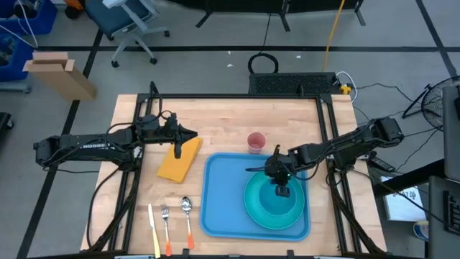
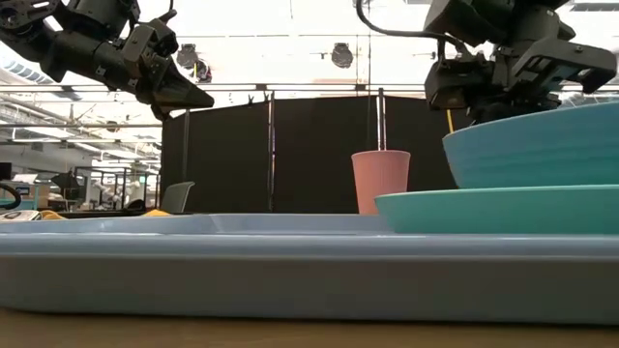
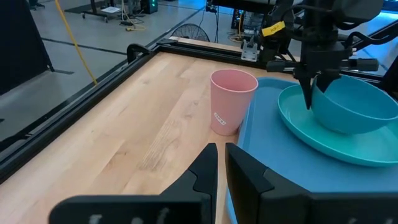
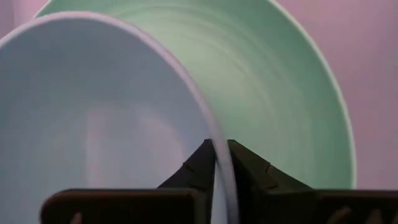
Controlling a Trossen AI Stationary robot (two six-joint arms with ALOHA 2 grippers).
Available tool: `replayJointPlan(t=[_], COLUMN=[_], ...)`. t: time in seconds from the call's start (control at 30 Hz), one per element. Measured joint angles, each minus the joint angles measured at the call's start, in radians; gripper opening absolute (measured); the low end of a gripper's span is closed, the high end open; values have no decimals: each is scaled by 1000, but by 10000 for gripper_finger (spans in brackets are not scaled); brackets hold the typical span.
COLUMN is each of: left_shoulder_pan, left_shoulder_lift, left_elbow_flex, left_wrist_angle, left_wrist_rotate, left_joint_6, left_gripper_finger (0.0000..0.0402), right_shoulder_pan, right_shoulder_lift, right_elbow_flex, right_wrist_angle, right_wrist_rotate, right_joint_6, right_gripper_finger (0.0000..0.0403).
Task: Set up tray
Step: Put the blue bowl on the light blue plate, then put the pink cup on the top of the blue tray
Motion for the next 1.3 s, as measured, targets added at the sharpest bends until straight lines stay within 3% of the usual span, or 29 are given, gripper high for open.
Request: replayJointPlan(t=[0.23, 0.5, 0.73, 0.9, 1.07, 1.2, 1.3], left_shoulder_pan=[0, 0, -1, -3, -8, -16, -28], left_shoulder_lift=[0, 0, 0, 0, 0, 0, 0], left_elbow_flex=[0, 0, 0, 0, 0, 0, 0], left_wrist_angle=[-1, -1, -5, -9, -9, -9, -13], left_wrist_rotate=[0, 1, 2, 2, 2, 1, 1], left_joint_6=[-20, -22, -19, -19, -18, -15, -13], left_gripper_finger=[33, 33, 33, 33, 33, 33, 33], right_shoulder_pan=[0, 0, 0, 0, 4, 47, 58], right_shoulder_lift=[0, -23, -124, -268, -454, -619, -723], right_elbow_flex=[0, 5, 8, 8, 6, -80, -170], right_wrist_angle=[0, 7, 17, 12, 14, 124, 219], right_wrist_rotate=[1, -3, -29, -29, -20, 138, 157], right_joint_6=[11, 15, 23, 4, -112, -217, -224], right_gripper_finger=[97, 138, 158, 162, 140, 66, 11])
